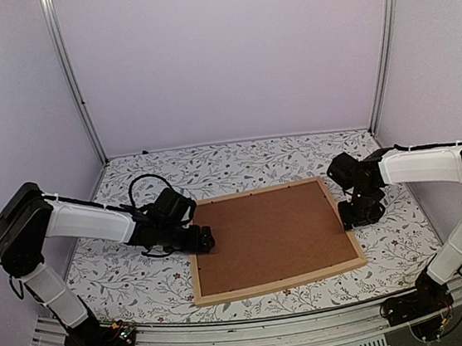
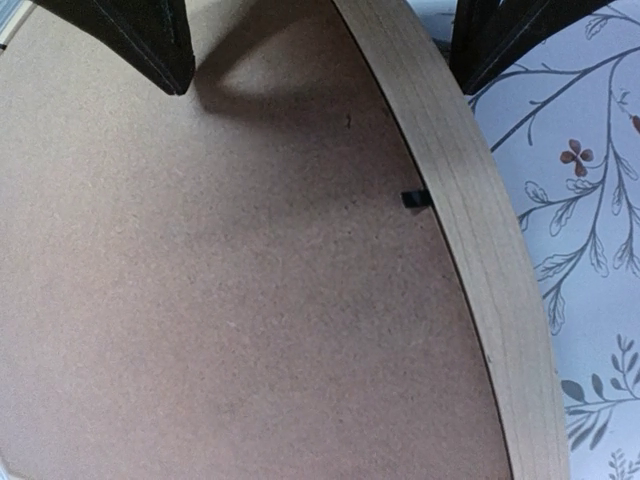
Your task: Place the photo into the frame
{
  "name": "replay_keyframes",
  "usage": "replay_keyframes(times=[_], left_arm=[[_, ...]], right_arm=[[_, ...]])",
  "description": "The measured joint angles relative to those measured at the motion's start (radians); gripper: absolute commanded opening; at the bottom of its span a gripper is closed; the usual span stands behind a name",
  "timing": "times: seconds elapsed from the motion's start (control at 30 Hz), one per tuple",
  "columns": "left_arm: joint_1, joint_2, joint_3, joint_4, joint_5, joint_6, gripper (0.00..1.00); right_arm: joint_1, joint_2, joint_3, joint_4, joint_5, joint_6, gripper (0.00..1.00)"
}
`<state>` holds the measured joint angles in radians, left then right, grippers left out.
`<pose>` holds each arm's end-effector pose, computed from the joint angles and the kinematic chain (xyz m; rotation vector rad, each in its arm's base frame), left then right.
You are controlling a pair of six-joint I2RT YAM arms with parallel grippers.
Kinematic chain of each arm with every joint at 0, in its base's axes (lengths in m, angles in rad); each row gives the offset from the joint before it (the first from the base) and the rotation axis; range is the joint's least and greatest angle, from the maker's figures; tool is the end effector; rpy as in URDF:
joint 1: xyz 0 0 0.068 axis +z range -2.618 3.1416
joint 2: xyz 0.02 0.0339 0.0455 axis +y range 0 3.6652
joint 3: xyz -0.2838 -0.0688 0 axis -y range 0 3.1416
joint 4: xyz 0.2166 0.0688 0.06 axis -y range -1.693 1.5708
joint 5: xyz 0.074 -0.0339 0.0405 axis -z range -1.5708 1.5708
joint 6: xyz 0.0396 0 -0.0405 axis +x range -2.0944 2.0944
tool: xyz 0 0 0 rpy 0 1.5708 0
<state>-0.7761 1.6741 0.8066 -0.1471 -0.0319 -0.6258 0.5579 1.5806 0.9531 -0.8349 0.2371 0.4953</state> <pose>0.2115 -0.2058 0.1729 0.1876 2.6530 -0.4573 0.2132 0.1221 0.2069 -0.0725 2.9202 -0.2211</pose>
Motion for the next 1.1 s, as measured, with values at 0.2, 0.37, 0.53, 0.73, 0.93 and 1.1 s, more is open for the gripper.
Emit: replay_keyframes(times=[0.2, 0.37, 0.53, 0.73, 0.93, 1.1], left_arm=[[-0.001, 0.006, 0.006, 0.002, 0.001, 0.006, 0.91], [-0.001, 0.01, 0.01, 0.002, 0.001, 0.008, 0.91], [-0.001, 0.01, 0.01, 0.002, 0.001, 0.009, 0.91], [-0.002, 0.01, 0.01, 0.002, 0.001, 0.009, 0.91], [-0.002, 0.01, 0.01, 0.002, 0.0, 0.009, 0.91], [-0.002, 0.01, 0.01, 0.002, 0.0, 0.009, 0.91]], right_arm=[[-0.053, -0.076, -0.016, 0.002, -0.004, -0.013, 0.52], [-0.054, -0.08, -0.027, 0.014, -0.008, -0.021, 0.51], [-0.054, -0.057, -0.047, 0.028, -0.013, -0.025, 0.51], [-0.048, -0.045, -0.055, 0.04, -0.015, -0.028, 0.51], [-0.018, -0.031, -0.045, 0.037, 0.002, -0.026, 0.51], [0.027, -0.007, -0.022, 0.034, 0.026, -0.013, 0.51]])
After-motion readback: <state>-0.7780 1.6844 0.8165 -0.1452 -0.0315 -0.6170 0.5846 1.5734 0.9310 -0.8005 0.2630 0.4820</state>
